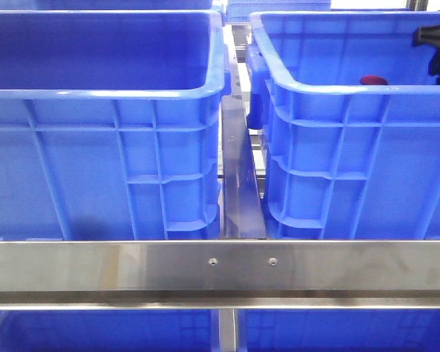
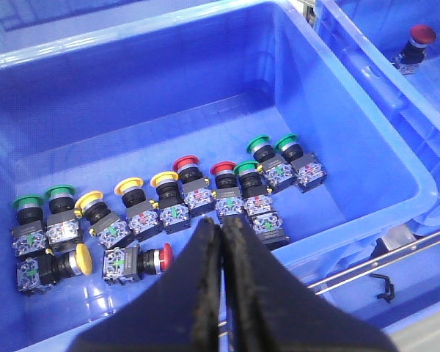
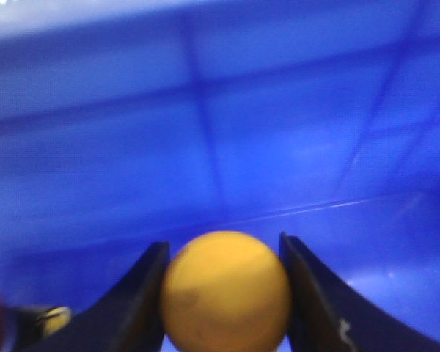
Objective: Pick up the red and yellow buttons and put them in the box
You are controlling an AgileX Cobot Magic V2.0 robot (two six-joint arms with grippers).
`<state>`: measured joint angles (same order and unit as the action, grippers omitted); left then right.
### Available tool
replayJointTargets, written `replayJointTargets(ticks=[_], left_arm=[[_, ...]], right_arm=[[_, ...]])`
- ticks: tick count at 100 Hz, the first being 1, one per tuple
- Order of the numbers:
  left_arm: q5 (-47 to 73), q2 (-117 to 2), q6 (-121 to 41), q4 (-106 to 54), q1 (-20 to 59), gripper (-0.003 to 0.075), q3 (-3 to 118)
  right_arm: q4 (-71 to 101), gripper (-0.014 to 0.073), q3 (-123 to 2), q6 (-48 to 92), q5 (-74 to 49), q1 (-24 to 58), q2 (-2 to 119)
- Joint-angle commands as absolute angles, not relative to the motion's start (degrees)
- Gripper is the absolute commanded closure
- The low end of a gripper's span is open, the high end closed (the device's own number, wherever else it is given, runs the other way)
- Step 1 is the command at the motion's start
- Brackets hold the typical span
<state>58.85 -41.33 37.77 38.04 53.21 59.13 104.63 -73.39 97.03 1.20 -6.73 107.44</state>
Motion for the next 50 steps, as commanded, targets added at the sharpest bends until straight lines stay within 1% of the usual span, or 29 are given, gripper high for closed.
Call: replayJointTargets(ticks=[1,41,50], left_arm=[[56.03,-41.17,38.38,39.91,53.67,0.0739,60.40],[56.03,-41.17,38.38,39.91,53.67,0.0739,60.40],[56.03,-41.17,38.38,39.91,53.67,0.0739,60.40]], right_arm=[[107.43,0.0375,-76.79,97.91,0.44,-7.16,105.93],[107.23,0.0373,-77.25,97.91,0.00,-7.16,109.12],[107.23,0.0330,-77.25,97.91,-0.74,-7.16,109.12]])
